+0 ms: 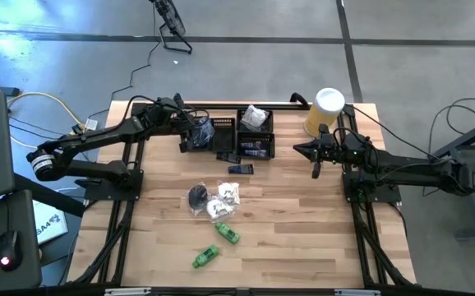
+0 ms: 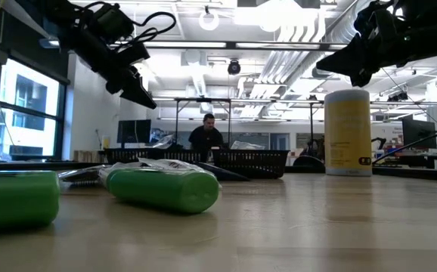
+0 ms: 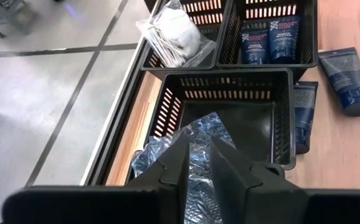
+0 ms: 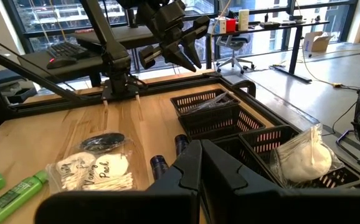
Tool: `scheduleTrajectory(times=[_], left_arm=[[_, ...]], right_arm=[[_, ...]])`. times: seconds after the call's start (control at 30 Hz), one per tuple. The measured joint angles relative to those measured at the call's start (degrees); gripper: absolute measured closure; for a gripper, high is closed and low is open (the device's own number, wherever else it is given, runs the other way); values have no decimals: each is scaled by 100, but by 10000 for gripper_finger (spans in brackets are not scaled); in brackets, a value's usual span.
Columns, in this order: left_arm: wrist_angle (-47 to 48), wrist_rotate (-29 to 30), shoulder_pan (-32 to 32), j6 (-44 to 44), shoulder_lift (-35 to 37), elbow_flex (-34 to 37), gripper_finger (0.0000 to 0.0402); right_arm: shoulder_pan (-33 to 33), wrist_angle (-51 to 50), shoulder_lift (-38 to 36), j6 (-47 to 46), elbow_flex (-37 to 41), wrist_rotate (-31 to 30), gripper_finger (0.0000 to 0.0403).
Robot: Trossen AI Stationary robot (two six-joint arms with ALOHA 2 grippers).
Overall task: Pick & Place Travel size toiletries
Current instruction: Put the top black hairbrush into the left black bin, then put the black hairbrush into the left black bin
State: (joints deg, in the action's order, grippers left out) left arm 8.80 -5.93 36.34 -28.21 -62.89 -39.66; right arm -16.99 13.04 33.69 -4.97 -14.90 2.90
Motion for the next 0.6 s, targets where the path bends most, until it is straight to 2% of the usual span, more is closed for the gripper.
scheduleTrajectory(times=[0.6], left_arm=[[55,-7,0,-302,0,0,367]], right_arm=[[-2,-2,0,7,0,0,401]])
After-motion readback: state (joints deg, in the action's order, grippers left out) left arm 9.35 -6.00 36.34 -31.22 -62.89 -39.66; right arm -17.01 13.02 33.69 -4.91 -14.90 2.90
